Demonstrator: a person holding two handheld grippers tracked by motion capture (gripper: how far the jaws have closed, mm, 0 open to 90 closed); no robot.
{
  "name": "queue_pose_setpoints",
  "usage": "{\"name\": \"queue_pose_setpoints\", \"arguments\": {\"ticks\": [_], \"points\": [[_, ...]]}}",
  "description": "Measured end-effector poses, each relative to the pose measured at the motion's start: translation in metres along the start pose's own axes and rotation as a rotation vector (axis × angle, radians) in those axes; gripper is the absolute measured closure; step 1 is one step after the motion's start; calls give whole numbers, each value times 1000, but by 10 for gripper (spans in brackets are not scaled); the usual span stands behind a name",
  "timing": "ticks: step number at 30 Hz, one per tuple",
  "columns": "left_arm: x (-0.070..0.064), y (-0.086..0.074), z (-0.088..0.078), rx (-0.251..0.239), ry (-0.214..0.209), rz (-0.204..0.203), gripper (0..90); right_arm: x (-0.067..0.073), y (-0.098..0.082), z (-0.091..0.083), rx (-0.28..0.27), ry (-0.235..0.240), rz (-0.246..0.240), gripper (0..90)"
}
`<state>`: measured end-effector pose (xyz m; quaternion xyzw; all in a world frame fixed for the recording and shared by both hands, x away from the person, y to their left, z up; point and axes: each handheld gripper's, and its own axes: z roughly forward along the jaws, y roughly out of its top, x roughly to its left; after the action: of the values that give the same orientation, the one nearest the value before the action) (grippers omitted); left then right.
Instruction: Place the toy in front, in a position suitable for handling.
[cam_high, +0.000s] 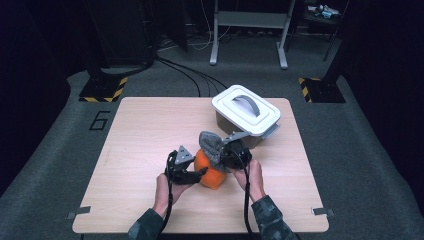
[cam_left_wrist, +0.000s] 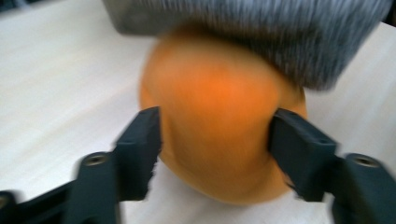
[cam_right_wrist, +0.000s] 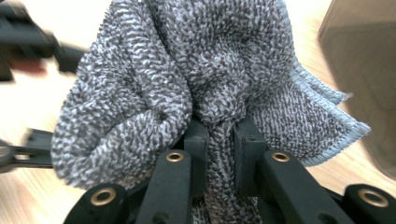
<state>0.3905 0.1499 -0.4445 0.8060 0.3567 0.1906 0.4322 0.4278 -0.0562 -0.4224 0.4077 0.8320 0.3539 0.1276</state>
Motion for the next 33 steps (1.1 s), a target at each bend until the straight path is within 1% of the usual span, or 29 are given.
{"name": "queue_pose_setpoints", "arguments": {"ticks": [1,2,3,4,5,6,7,8,9,10,11,12,14,15,16,18,19,20,21,22,23,24,26,27,28,29,30,31,33], "points": [[0,5,-1,-13,10,-3,280,0,0,0,0,4,-1,788],[-1,8,-1,-16,9,4,284,-2,-1,0,-3,10,-15,788],[-2,10,2,-1,-5,21,315,-3,-1,0,-7,10,-7,788],[-3,10,6,31,-18,38,389,-3,-2,-1,-9,15,0,788],[-5,8,11,45,-22,44,443,-5,-2,-1,-13,19,4,788],[-5,5,14,42,-29,44,473,-6,-3,-2,-8,19,5,787],[-5,4,15,31,-26,42,496,-9,-3,-4,-20,22,-2,787],[-5,3,15,28,-29,33,524,-12,-4,-9,-41,24,8,788],[-4,3,15,28,-29,26,537,-14,-6,-15,-57,11,19,788],[-3,2,15,31,-23,26,540,-16,-7,-20,-69,-20,26,788],[-3,1,14,32,-26,27,544,-19,-10,-23,-71,-50,25,788],[-2,0,13,31,-26,26,545,-20,-12,-24,-63,-63,38,788],[0,-3,12,28,-32,20,544,-22,-19,-17,-28,-66,45,788],[1,-4,11,24,-30,18,543,-21,-22,-10,-3,-60,35,788],[1,-5,11,23,-29,19,541,-19,-25,-3,14,-47,40,788],[2,-6,11,18,-22,13,530,-16,-29,7,16,-42,39,790],[2,-4,9,25,-18,14,504,-15,-29,9,13,-39,41,790],[3,-2,7,29,-18,13,467,-14,-28,9,10,-39,46,790],[4,2,5,25,-6,11,411,-13,-28,8,16,-40,41,790],[4,6,2,32,7,20,332,-13,-28,8,13,-44,32,790],[3,10,1,23,10,11,289,-13,-28,8,11,-44,27,791],[3,14,0,28,5,14,287,-13,-28,8,9,-44,24,791],[2,18,7,72,-12,28,297,-13,-28,8,10,-44,29,790],[1,16,12,94,-27,30,336,-13,-28,8,10,-46,27,790],[0,14,15,101,-20,36,388,-12,-28,8,10,-47,24,790],[0,12,17,90,-21,30,432,-13,-29,9,8,-52,19,791],[0,10,17,95,-22,24,469,-12,-30,9,11,-55,36,790],[0,9,17,96,-21,28,507,-12,-31,9,4,-50,30,790],[0,7,17,96,-17,30,562,-11,-32,6,-8,-65,17,789]]}}
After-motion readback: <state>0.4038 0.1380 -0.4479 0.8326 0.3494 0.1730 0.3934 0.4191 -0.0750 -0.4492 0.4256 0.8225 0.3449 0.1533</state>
